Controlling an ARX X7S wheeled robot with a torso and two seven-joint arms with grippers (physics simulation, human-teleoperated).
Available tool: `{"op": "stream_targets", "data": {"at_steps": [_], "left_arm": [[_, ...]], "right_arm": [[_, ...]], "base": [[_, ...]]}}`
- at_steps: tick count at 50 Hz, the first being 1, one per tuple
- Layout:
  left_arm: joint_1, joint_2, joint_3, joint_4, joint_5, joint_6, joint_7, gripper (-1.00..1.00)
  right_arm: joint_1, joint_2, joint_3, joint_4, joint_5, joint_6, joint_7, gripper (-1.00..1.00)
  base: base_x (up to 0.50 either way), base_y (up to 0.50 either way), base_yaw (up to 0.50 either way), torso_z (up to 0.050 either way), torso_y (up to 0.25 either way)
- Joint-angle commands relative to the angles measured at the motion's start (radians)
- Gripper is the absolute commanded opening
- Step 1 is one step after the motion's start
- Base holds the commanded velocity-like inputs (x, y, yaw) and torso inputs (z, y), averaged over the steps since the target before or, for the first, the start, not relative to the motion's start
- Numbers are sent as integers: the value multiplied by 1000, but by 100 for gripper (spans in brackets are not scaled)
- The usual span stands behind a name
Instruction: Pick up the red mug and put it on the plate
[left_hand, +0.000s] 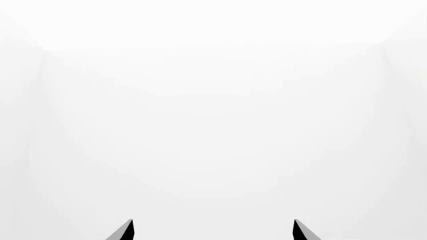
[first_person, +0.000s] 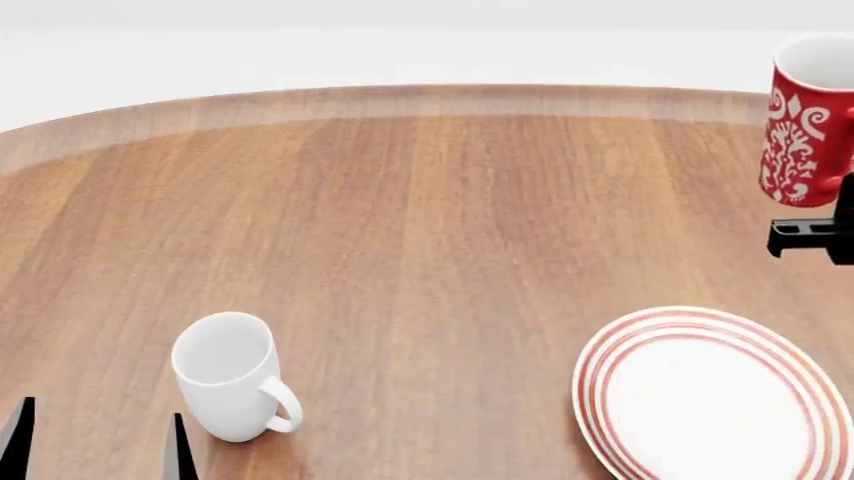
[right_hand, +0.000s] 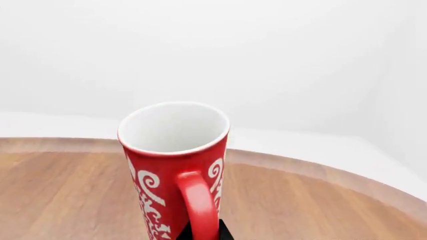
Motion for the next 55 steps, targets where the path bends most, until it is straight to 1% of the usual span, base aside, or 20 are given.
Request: {"op": "stream_targets", "data": {"at_steps": [1, 14, 21, 41, 55], "left_arm": [[-1, 0, -1, -1, 6, 1, -6, 100], [-2, -1, -1, -2, 15, 3, -13, 100], [-2, -2, 1, -2, 16, 2, -15, 100], [-4, -5, 6, -3, 19, 5, -22, 100], [-7, -8, 12, -5, 22, 9, -24, 100]], "right_arm": [[65, -62, -43, 122, -53, -31, -80, -100], [66, -90, -64, 173, -70, -68, -127, -100], [68, -105, -49, 208, -57, -87, -143, -100], [-5, -134, -28, 281, -53, -195, -184, -100], [-27, -141, -33, 303, -73, -229, -181, -100]], "base": [[0, 0, 0, 0, 0], [0, 0, 0, 0, 0], [0, 0, 0, 0, 1], [0, 0, 0, 0, 0], [0, 0, 0, 0, 1]]}}
